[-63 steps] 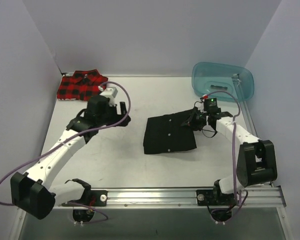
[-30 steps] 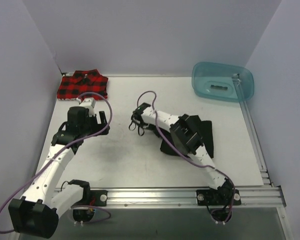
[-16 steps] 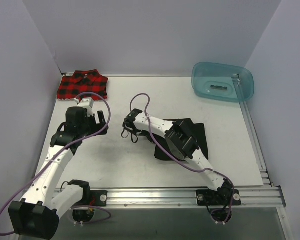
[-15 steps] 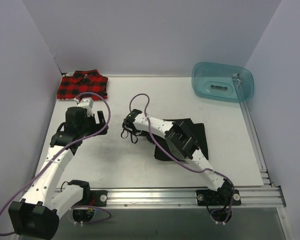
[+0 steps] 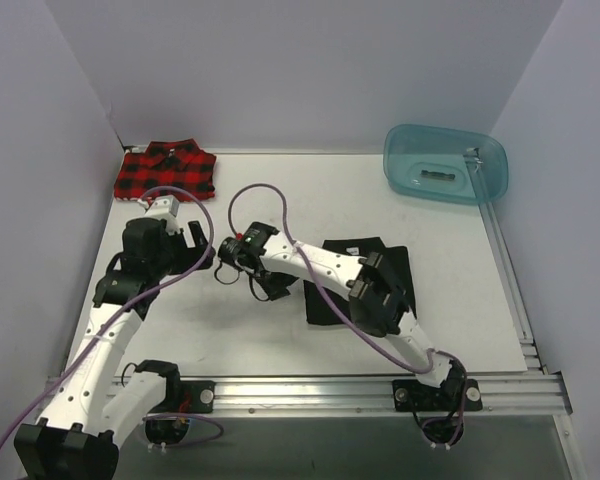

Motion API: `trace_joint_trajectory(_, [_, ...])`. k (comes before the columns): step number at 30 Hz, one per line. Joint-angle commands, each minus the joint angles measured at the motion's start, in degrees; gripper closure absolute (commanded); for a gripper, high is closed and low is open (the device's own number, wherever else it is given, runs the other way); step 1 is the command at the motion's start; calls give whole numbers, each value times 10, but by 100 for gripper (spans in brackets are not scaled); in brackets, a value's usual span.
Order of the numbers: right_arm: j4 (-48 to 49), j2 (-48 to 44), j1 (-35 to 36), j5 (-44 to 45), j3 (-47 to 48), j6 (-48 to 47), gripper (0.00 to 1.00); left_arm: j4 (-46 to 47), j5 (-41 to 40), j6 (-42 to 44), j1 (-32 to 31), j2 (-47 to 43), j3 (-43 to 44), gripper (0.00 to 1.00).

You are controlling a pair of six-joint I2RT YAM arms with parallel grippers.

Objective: Fold and stack the long sleeve shirts
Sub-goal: Fold the shirt

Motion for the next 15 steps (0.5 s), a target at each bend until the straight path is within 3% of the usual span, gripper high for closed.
trace_joint_trajectory(1, [9,-118,-13,-32,-22,0,39,10,30,-43,4,-24,9,9])
trace_joint_trajectory(5, [83,-236,-52,-70,-146,9,29,22,77,-83,0,-6,0,6])
trace_joint_trajectory(9, [158,-368,-125,-92,-286,16,27,71,112,-140,-37,35,-18,3])
trace_joint_trajectory(13, [243,-476,-207,-135,-417,17,27,139,75,-174,-156,122,5,2])
trace_joint_trajectory(15, [310,-542,-254,-185,-498,23,27,168,74,-197,-182,190,29,3])
